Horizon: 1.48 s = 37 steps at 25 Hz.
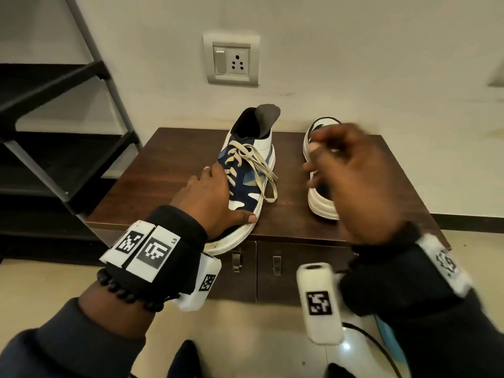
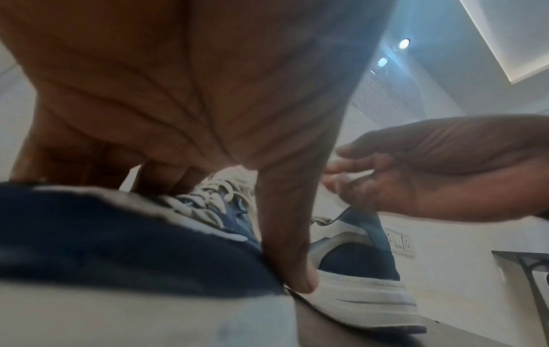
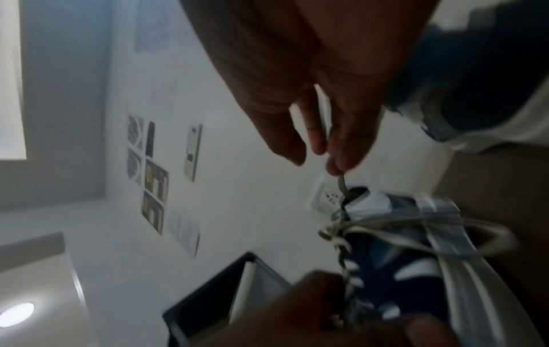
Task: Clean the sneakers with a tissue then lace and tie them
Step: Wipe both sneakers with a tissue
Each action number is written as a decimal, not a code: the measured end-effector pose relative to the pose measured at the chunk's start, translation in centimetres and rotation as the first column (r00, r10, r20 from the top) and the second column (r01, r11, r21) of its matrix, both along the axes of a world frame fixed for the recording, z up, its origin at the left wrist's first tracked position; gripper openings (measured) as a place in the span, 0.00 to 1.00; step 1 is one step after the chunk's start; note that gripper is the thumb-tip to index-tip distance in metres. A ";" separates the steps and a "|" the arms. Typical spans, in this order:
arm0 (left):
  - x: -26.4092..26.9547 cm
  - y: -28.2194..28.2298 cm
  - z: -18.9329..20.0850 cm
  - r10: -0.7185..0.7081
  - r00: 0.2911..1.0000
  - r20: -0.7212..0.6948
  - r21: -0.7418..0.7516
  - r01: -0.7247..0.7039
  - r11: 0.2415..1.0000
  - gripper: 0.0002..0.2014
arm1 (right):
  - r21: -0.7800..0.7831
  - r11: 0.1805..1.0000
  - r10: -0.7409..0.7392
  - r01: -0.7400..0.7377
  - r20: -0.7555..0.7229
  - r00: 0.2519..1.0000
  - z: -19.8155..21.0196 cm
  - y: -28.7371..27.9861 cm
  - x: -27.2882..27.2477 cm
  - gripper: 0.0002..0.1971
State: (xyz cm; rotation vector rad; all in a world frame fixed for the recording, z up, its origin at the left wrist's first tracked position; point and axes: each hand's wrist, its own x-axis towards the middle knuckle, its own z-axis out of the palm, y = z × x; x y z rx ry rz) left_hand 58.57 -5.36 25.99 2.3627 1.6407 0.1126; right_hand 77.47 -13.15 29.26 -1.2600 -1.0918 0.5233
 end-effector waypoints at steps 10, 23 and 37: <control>-1.5 0.3 -0.4 -0.088 0.995 0.045 0.005 0.088 0.996 0.50 | -0.533 0.794 0.421 -0.291 0.138 0.896 -5.4 4.8 -2.4 0.23; -1.1 -0.3 -0.5 -0.025 0.998 0.057 -0.046 0.028 0.999 0.49 | -0.347 0.919 0.269 -0.188 0.204 0.941 3.3 5.7 -1.2 0.18; -0.5 -0.4 -0.1 -0.016 0.999 -0.038 -0.052 0.014 0.999 0.58 | -0.478 0.872 0.456 -0.103 0.718 0.525 13.4 9.4 -4.0 0.10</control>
